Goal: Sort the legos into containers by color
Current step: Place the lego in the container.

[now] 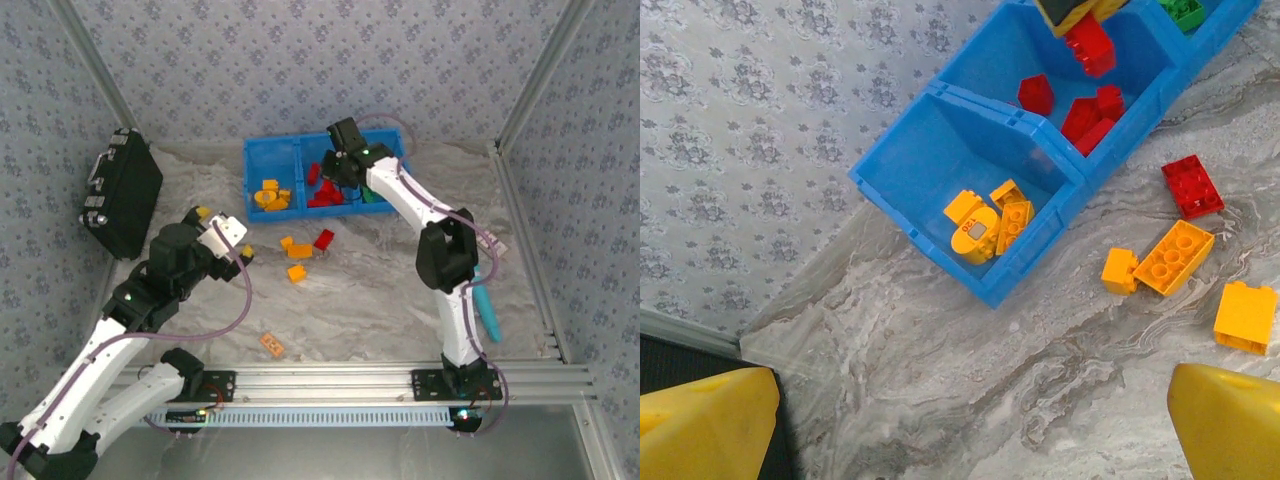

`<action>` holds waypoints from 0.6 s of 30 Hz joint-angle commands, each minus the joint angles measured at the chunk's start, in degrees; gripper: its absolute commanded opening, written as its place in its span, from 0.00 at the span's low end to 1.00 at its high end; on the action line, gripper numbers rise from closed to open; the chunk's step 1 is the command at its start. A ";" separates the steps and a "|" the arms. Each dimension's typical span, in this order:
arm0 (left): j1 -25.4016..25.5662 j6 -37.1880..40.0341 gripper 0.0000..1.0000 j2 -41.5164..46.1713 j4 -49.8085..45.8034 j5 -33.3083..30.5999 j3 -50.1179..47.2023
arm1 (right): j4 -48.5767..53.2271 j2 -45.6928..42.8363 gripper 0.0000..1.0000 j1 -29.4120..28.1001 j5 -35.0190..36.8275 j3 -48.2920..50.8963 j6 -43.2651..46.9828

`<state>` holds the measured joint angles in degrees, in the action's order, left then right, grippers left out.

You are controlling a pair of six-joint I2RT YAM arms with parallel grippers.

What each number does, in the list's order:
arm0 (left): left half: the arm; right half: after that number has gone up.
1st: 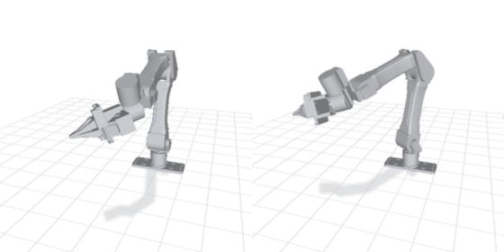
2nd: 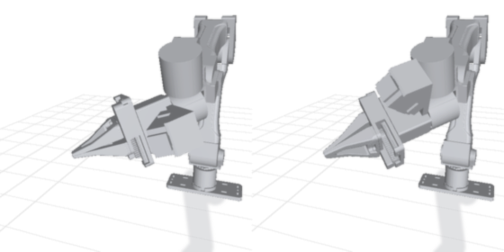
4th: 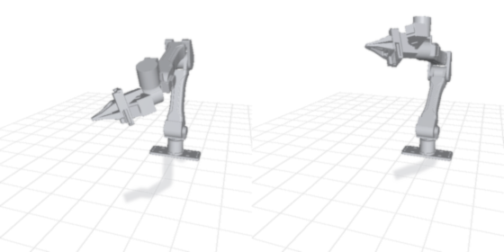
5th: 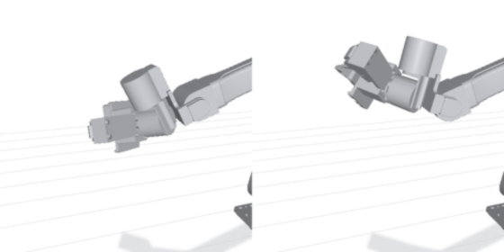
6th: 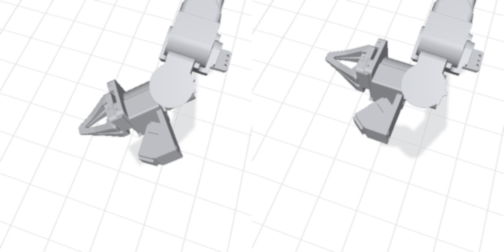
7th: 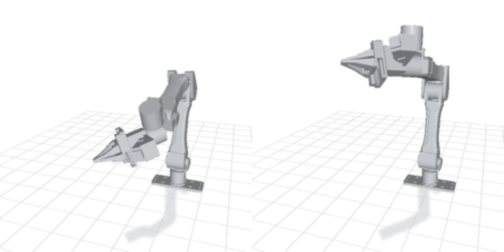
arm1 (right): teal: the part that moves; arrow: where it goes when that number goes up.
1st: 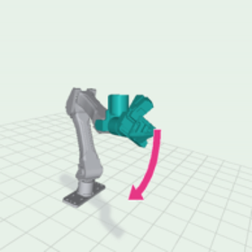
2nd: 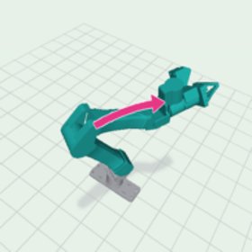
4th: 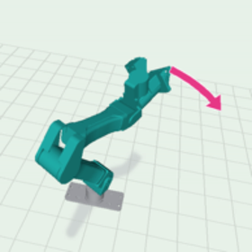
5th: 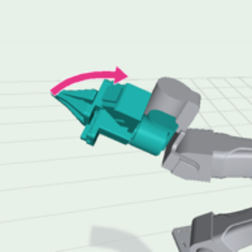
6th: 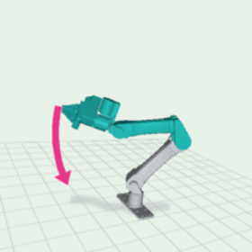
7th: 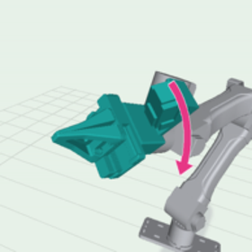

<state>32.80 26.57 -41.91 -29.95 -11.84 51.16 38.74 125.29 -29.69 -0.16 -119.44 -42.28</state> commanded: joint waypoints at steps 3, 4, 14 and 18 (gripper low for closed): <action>0.25 -0.36 1.00 -1.94 0.92 3.80 -0.84 | 7.07 6.98 0.19 0.25 1.36 -10.70 9.82; 0.25 -0.78 1.00 -2.19 1.16 4.52 -0.98 | 7.31 7.89 0.20 0.33 1.32 -12.02 10.77; 0.25 -3.18 1.00 -4.39 -0.10 7.58 -0.98 | 7.30 7.27 0.37 -1.50 3.73 -12.43 20.75; 0.25 -4.26 1.00 -6.38 0.03 9.07 -0.40 | 6.23 3.87 0.42 -1.51 4.62 -8.92 22.41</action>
<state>32.80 23.86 -47.35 -29.93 -5.06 49.39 44.75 133.80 -31.00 2.46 -130.02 -23.24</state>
